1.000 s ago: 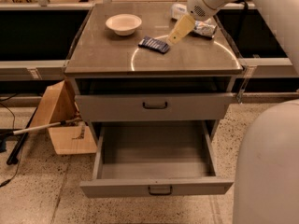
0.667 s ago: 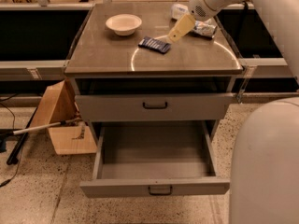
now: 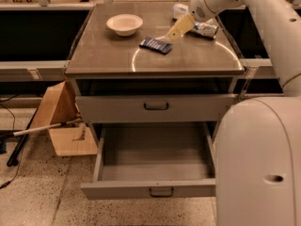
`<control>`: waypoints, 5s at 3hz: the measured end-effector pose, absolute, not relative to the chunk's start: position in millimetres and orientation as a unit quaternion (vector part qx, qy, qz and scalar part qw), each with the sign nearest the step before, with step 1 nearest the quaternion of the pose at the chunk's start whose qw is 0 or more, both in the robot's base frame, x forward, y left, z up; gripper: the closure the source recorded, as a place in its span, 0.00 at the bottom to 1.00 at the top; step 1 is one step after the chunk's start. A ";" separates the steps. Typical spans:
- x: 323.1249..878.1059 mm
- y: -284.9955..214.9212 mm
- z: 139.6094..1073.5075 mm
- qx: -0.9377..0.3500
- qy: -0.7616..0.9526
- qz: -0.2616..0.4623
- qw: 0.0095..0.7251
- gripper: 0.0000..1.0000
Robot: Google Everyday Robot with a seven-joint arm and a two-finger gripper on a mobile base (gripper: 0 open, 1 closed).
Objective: Place rxbar blueberry into middle drawer
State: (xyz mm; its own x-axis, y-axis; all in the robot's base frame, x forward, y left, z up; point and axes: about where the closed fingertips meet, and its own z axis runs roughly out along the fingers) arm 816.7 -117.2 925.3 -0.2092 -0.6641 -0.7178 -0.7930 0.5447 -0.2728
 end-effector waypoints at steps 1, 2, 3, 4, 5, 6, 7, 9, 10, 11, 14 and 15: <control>822.8 -109.1 907.6 -0.473 0.773 0.112 0.407 0.00; 823.8 -104.3 895.8 -0.476 0.774 0.130 0.397 0.00; 821.4 -98.3 884.3 -0.484 0.773 0.146 0.383 0.00; 819.6 -88.8 878.6 -0.494 0.769 0.158 0.374 0.00; 819.6 -73.3 873.7 -0.509 0.767 0.156 0.359 0.00; 818.9 -53.3 867.8 -0.529 0.764 0.150 0.337 0.00; 819.3 -52.6 865.1 -0.528 0.765 0.152 0.336 0.00; 817.8 -47.8 845.5 -0.521 0.777 0.165 0.314 0.00; 808.5 -40.2 833.3 -0.526 0.781 0.178 0.285 0.00; 806.4 -35.1 823.6 -0.525 0.785 0.184 0.271 0.00; 806.4 -35.0 823.5 -0.525 0.785 0.184 0.271 0.50; 806.4 -35.0 823.5 -0.525 0.785 0.184 0.271 0.72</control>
Offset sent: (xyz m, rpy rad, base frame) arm 0.0243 0.0038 -0.0251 0.0763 0.1091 0.0707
